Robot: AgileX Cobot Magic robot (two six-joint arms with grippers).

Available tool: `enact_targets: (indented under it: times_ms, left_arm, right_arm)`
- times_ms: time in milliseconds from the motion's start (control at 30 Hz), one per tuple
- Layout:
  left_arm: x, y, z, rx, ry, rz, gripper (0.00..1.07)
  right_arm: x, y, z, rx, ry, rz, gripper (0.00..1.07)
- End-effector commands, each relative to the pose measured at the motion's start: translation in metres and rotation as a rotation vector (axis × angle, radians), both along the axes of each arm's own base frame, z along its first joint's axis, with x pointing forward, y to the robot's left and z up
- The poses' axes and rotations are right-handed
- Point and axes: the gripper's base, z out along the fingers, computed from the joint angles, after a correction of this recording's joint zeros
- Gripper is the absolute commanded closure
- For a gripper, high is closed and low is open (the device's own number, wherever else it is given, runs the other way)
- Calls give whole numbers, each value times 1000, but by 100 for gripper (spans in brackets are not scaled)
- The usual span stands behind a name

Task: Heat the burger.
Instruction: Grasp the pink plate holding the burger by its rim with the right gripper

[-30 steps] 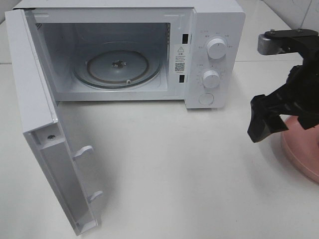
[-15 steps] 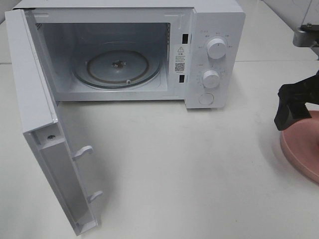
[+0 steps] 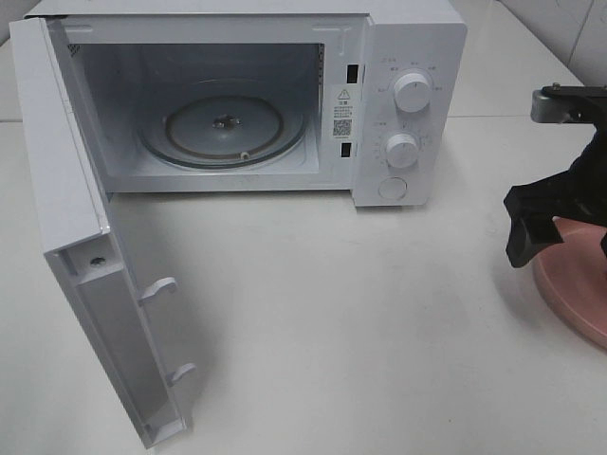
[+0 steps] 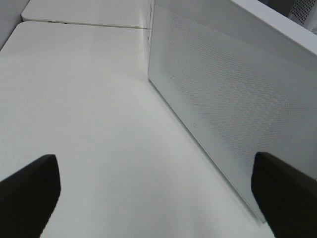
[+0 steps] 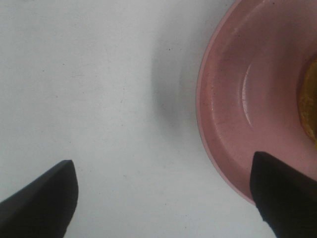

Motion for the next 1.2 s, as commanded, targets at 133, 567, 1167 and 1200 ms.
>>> enact_targets:
  times_ms: [133, 567, 1167, 1200]
  left_arm:
    - [-3, 0, -1, 1, -19, -4, 4]
    - [-3, 0, -1, 1, -19, -4, 4]
    - [-3, 0, -1, 1, -19, -4, 4]
    - [-3, 0, -1, 1, -19, -4, 4]
  right_arm:
    - [10, -3, -13, -21, -6, -7, 18]
    - [19, -16, -34, -35, 23, -65, 20]
    - [30, -15, -73, -35, 77, -65, 22]
    - [31, -15, -76, -35, 74, -64, 22]
